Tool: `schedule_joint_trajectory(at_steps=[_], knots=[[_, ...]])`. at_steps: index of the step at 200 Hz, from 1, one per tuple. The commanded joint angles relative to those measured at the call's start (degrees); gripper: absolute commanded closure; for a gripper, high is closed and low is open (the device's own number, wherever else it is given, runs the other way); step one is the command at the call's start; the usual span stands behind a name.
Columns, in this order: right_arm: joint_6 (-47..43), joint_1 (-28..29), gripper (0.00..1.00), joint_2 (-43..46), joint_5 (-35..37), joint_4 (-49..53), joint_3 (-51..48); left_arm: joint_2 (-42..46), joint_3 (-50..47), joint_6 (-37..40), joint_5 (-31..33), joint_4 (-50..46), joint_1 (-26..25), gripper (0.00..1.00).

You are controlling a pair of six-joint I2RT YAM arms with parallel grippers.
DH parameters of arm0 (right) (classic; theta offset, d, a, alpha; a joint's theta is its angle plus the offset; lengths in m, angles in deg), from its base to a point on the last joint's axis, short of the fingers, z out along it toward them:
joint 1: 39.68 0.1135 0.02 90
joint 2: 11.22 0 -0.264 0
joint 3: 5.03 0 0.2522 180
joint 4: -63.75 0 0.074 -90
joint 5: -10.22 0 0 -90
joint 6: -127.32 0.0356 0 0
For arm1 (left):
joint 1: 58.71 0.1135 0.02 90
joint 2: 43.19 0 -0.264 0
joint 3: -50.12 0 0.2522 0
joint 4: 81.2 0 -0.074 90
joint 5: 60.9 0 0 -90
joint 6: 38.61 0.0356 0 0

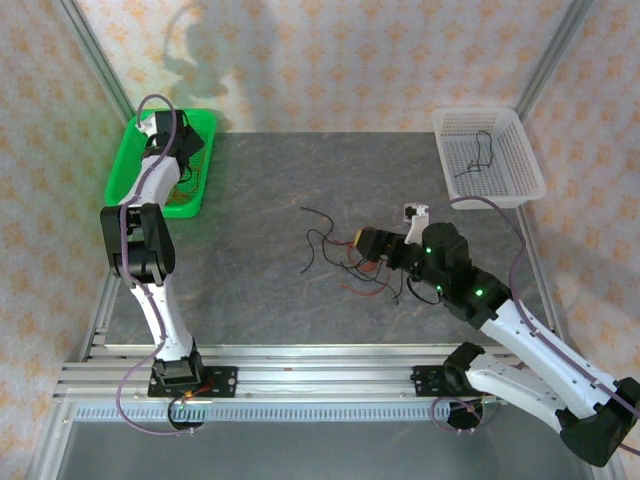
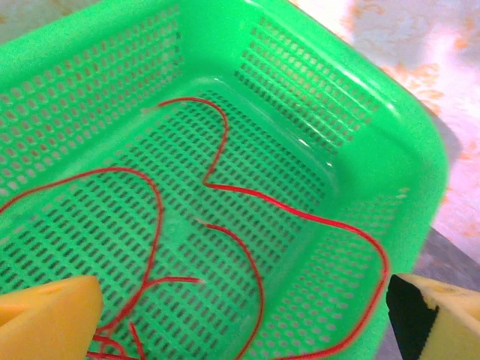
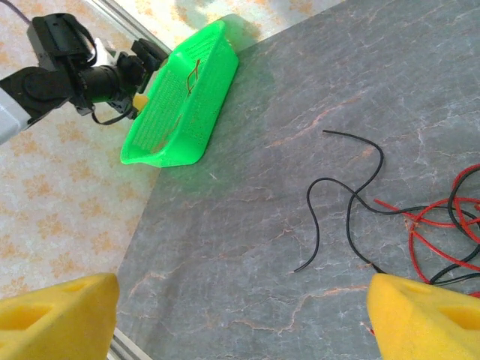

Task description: Untangle the cables

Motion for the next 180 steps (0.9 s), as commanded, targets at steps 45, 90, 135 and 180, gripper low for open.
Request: schedule_joint_trajectory(at_steps=[45,90,135,180], knots=[[2.07,0.24,0.15,-6.44,10.51,7.57,0.81,5.83,5.05,3.43,-10.91,-3.83,-3.52,0.01],[2.94,0.28,0.22,-15.0,21.72,16.32,3.3,12.17,2.72,4.17,-16.17,-3.07,-7.73,0.04],[-1.31,0.28,0.29,-18.4,23.36,20.92,5.64,23.44,-7.75,1.4,-17.15,-0.31,-12.43,0.06],[-2.3,4.17,0.32,-24.89,13.02,12.21,10.61,31.61,-15.88,-0.19,-14.36,-0.32,-18.57,0.06]])
